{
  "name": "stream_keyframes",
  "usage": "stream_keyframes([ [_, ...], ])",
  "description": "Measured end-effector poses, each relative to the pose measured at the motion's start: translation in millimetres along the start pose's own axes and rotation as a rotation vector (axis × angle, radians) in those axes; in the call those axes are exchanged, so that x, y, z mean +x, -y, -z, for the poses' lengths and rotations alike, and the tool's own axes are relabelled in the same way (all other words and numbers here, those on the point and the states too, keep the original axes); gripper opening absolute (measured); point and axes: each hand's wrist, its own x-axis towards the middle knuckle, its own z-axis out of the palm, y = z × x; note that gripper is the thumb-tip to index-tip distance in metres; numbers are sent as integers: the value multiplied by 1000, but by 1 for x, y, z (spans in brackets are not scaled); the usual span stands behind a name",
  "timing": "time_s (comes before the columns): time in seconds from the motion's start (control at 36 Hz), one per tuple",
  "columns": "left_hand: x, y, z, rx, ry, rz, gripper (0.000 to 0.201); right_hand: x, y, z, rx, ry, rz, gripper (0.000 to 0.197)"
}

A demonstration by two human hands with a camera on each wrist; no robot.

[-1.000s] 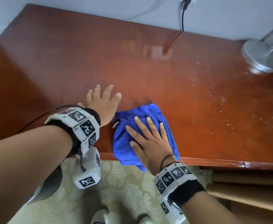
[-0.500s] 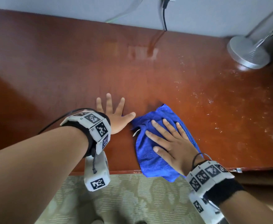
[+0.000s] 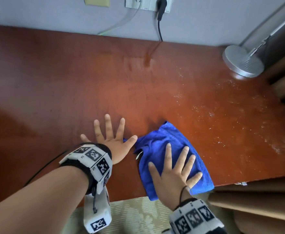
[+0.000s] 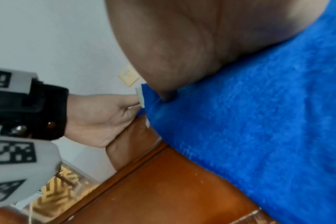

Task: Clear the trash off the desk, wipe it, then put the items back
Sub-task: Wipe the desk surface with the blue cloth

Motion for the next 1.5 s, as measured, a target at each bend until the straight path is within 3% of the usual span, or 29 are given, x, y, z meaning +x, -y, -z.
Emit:
stream_keyframes([
  [0.22,2,0,1,37,22,-21,70,9,-4,16,-113,136,111,104],
  [0.39,2,1,1,41,32,-27,70,20,-10,30,-166,180,282,96],
  [0.67,1,1,6,45,36,-2,63,55,-12,51,-335,227,421,86],
  [0.78,9,-3,41,89,-72,23,53,69,-12,60,-362,246,497,90],
  [1.03,69,-26,103,128,-226,16,58,115,2,82,-373,240,656,85],
  [1.31,126,-41,122,145,-228,7,65,157,32,104,-376,244,690,79],
  [1.5,148,-46,128,152,-122,-49,66,186,52,116,-384,249,687,84],
])
